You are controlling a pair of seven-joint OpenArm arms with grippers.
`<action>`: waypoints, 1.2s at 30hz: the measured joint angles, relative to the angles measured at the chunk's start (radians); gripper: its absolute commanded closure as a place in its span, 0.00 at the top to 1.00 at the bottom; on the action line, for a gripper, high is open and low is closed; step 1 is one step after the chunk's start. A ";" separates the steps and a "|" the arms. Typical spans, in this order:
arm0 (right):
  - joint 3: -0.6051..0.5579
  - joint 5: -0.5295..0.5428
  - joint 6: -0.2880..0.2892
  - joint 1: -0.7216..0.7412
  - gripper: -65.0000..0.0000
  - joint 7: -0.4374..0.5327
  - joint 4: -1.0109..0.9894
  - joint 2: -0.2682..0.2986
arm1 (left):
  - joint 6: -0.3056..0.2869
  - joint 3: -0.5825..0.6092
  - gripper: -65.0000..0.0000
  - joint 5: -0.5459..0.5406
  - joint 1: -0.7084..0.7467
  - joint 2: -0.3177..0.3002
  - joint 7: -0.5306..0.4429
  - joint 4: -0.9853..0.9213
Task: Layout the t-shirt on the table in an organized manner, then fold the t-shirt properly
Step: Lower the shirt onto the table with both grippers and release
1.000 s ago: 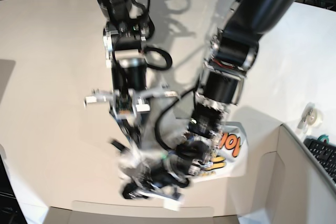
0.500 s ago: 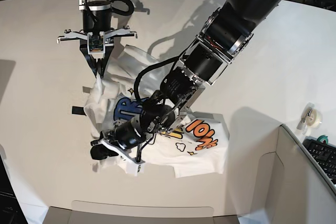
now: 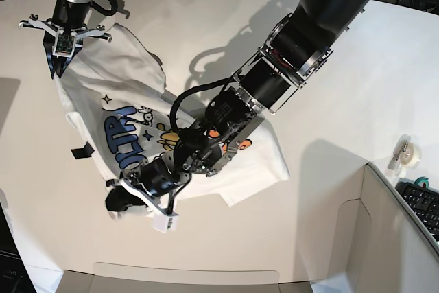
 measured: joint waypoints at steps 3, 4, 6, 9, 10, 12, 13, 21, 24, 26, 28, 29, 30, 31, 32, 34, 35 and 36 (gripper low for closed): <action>0.000 0.000 0.000 -0.005 0.00 -0.001 -0.015 0.000 | 0.003 0.088 0.13 0.000 0.011 0.002 -0.072 0.000; 0.000 0.000 0.000 -0.005 0.00 -0.001 -0.016 -0.001 | 0.003 0.110 0.15 -0.001 0.013 0.002 -0.080 0.000; -0.002 0.000 0.000 -0.005 0.00 0.001 -0.016 -0.001 | 0.003 0.149 0.16 0.000 0.013 0.002 -0.111 0.000; -0.003 0.000 0.000 -0.005 0.00 0.000 -0.017 -0.003 | 0.003 0.195 0.23 -0.001 0.011 0.000 -0.154 0.001; 0.000 0.000 0.000 -0.005 0.03 0.001 -0.017 -0.011 | 0.010 0.212 0.30 0.000 0.011 -0.003 -0.161 0.010; 0.010 0.000 -0.002 -0.005 0.15 0.000 -0.017 -0.051 | 0.011 0.255 0.44 -0.001 0.011 -0.009 -0.197 0.047; 0.018 0.000 0.003 -0.007 0.24 0.000 -0.018 -0.069 | 0.006 0.267 0.49 0.000 0.013 -0.005 -0.206 0.064; 0.175 0.000 0.016 0.040 0.54 0.007 -0.014 -0.066 | 0.080 0.268 0.47 -0.002 0.057 -0.012 -0.228 0.126; 0.251 0.000 0.009 0.092 0.54 0.005 0.002 -0.069 | 0.083 0.267 0.47 -0.002 0.047 -0.053 -0.229 0.208; 0.276 0.000 -0.001 0.136 0.54 0.006 0.018 -0.063 | 0.108 0.267 0.47 -0.001 0.047 -0.095 -0.231 0.264; 0.276 0.000 -0.004 0.163 0.54 0.016 0.024 -0.061 | 0.141 0.268 0.47 -0.001 0.053 -0.144 -0.228 0.310; 0.271 0.000 0.005 0.170 0.54 0.018 0.025 -0.066 | 0.152 0.267 0.47 0.000 0.057 -0.171 -0.230 0.323; 0.266 0.000 0.004 0.171 0.54 0.016 0.025 -0.071 | 0.185 0.266 0.47 -0.001 0.062 -0.188 -0.231 0.331; 0.264 0.000 0.004 0.166 0.54 0.015 0.025 -0.076 | 0.209 0.265 0.47 -0.001 0.069 -0.204 -0.230 0.337; 0.261 0.000 0.004 0.156 0.54 0.011 0.024 -0.075 | 0.212 0.265 0.47 0.000 0.074 -0.220 -0.228 0.342; 0.262 0.000 0.003 0.130 0.55 0.015 0.024 -0.074 | 0.228 0.265 0.47 -0.001 0.083 -0.246 -0.225 0.370; 0.263 0.000 0.004 0.113 0.55 0.015 0.025 -0.075 | 0.228 0.266 0.47 -0.001 0.087 -0.262 -0.227 0.389; 0.263 0.000 0.004 0.101 0.55 0.012 0.024 -0.075 | 0.228 0.266 0.47 -0.002 0.094 -0.281 -0.227 0.410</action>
